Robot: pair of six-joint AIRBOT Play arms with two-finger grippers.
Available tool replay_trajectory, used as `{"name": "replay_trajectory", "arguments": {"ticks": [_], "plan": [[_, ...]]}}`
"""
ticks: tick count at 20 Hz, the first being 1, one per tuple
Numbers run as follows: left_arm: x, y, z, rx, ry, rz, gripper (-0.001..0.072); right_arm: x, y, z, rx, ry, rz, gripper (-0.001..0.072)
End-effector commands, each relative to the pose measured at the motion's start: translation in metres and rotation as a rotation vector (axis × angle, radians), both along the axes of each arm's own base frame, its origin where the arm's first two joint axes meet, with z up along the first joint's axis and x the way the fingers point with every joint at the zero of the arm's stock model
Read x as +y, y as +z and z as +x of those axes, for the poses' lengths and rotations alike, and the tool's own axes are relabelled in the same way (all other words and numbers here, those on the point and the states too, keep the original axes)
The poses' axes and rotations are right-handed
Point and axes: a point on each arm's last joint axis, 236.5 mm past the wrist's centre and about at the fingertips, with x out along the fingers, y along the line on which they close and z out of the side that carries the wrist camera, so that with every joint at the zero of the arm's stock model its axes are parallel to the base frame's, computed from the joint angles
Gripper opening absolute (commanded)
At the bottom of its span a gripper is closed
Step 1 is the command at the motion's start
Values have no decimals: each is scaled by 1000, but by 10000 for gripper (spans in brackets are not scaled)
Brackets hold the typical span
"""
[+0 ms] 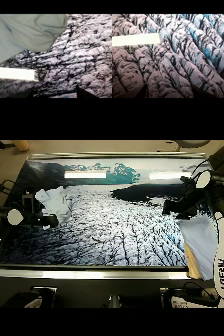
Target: Fold the shirts.
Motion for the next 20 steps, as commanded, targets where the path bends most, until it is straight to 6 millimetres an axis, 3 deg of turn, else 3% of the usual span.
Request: {"name": "replay_trajectory", "arguments": {"ticks": [1,12,13,17,20], "plan": [[0,0,0,0,0,0,611,0,0,0,1,1,0,592],[0,0,0,0,0,0,611,0,0,0,1,1,0,592],[0,1,5,-24,2,-3,612,0,0,0,1,0,0,592],[-7,31,61,-285,2,-36,611,0,0,4,-18,-2,0,592],[-10,31,69,-315,0,-43,610,-1,2,16,-65,-10,-5,611]]}}
